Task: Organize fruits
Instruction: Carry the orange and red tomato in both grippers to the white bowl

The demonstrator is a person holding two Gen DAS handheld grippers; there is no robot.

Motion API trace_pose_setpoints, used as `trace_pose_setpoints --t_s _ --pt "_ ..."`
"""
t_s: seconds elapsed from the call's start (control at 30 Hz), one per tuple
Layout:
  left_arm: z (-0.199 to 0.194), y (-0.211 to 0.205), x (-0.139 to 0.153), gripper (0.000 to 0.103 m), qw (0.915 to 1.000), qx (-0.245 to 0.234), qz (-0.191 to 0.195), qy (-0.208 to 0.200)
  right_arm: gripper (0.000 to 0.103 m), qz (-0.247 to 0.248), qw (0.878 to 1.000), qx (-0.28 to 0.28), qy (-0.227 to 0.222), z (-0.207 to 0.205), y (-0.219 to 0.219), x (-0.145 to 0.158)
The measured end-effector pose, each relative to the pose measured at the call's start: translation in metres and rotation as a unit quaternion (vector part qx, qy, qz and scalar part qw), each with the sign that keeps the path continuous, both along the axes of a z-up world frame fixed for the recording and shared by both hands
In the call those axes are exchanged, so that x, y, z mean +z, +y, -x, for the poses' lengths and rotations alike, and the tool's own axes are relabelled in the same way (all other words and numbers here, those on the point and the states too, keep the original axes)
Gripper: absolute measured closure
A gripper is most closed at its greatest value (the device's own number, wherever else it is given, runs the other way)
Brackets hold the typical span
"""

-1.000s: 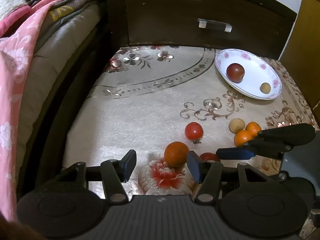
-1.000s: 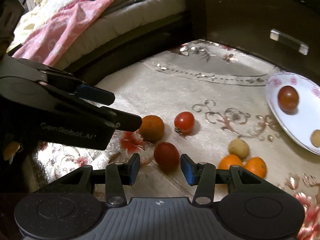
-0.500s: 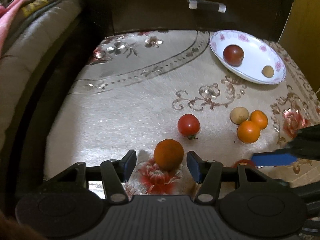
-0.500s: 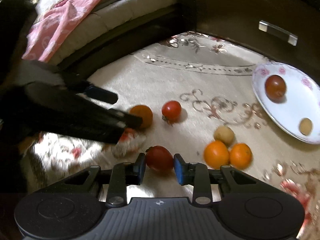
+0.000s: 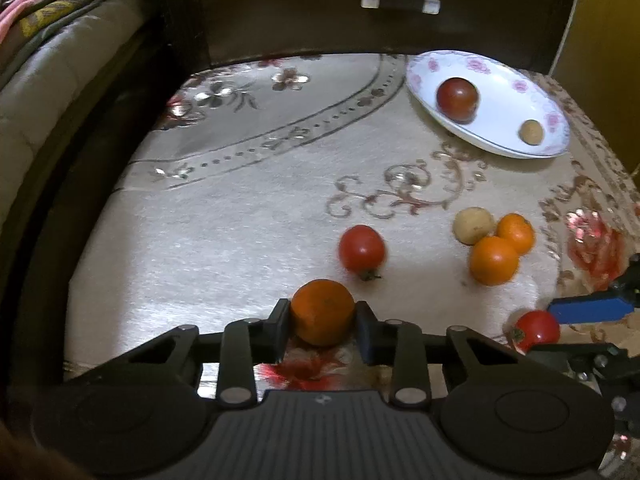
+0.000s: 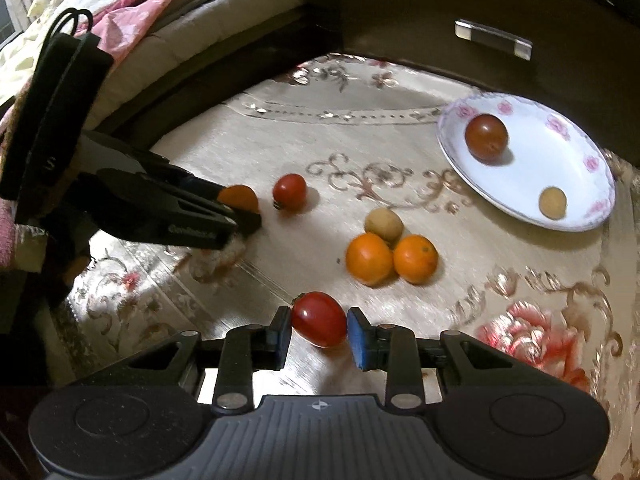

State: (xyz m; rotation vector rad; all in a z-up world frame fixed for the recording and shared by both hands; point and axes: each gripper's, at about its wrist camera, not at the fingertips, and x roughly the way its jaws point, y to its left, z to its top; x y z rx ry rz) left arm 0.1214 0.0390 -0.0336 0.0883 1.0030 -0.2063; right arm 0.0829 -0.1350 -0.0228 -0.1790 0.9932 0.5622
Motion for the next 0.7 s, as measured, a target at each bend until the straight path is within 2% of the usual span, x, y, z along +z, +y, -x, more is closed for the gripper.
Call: trace_pose_setpoints --t_s 0.23,0.37,0.7 --pt "0.024 -0.027 0.01 0.062 0.9979 -0.06 0.024 0.007 0.078 0.004 1.0 -0.02 0.0 0.005 -0.014 0.002" --pt "0.031 -0.041 0.008 0.062 0.9955 -0.09 0.025 0.014 0.078 0.016 0.999 -0.029 0.001 0.01 -0.02 -0.002" --pt "0.035 -0.05 0.001 0.062 0.9945 -0.103 0.006 0.015 0.074 0.024 0.999 -0.022 -0.007 0.011 -0.017 -0.007"
